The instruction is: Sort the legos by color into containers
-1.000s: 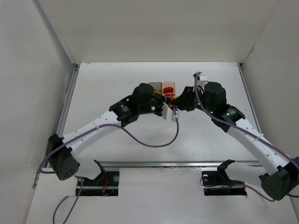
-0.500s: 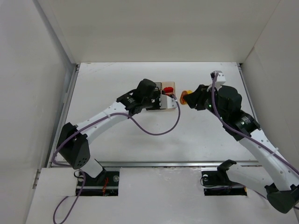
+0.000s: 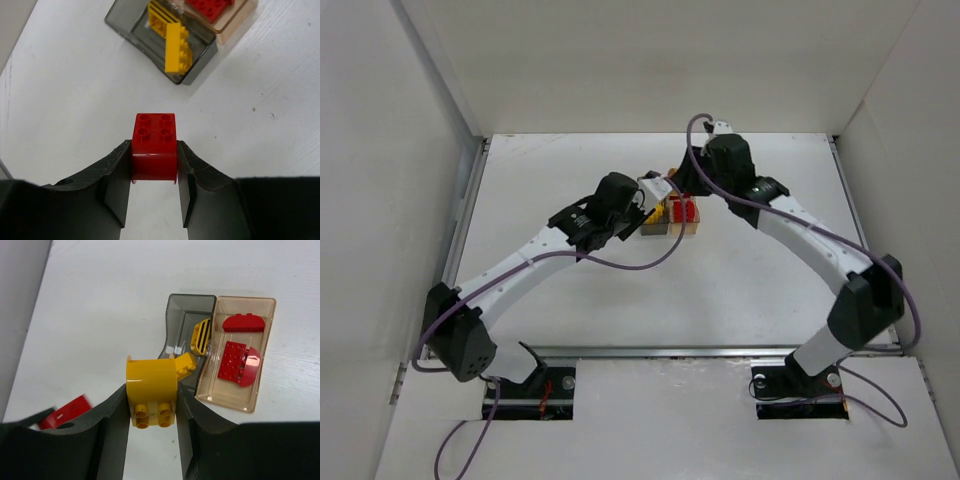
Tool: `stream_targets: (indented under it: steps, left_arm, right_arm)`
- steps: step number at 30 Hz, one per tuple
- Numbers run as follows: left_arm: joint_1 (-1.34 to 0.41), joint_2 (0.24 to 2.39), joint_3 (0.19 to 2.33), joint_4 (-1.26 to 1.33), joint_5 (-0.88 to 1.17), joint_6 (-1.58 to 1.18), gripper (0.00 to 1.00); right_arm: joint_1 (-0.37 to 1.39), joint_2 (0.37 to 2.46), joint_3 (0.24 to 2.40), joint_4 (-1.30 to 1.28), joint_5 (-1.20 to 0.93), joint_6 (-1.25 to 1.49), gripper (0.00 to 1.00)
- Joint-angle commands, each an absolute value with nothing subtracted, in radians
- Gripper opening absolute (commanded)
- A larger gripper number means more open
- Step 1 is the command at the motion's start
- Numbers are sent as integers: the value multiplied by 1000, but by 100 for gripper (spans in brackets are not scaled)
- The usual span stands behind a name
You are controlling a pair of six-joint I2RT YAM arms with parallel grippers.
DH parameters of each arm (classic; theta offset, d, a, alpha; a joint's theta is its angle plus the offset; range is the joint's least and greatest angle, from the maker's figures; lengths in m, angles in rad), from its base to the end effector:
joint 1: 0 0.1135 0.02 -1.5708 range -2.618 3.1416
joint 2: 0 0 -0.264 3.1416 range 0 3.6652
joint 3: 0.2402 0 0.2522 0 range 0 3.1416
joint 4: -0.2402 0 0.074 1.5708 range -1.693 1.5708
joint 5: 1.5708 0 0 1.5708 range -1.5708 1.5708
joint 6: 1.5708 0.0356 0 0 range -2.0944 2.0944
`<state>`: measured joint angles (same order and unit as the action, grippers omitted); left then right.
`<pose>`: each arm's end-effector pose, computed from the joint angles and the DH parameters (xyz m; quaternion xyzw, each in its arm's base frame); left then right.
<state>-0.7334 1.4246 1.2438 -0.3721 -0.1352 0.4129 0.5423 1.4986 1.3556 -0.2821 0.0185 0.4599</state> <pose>0.2456 -0.2149 0.3323 0.4448 0.7499 -0.0193 0.4893 0.3017 0.1810 0.3561 -0.0296 0.8398 0.2536 0.4791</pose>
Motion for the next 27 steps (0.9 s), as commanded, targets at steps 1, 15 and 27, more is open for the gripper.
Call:
stream_targets:
  steps: [1,15,27]
  left_arm:
    - [-733,1319,1177,-370,-281,213,0]
    - [-733,1210,1081,-267,-331,196,0]
    - [-724,1298,1133,-160,-264,242,0]
  right_arm:
    - [538,1646,1483,-227,21,451,0]
    - [529,2023,1684,-193,-66,621,54]
    - [519,1849,1632,-204,-39,577,92]
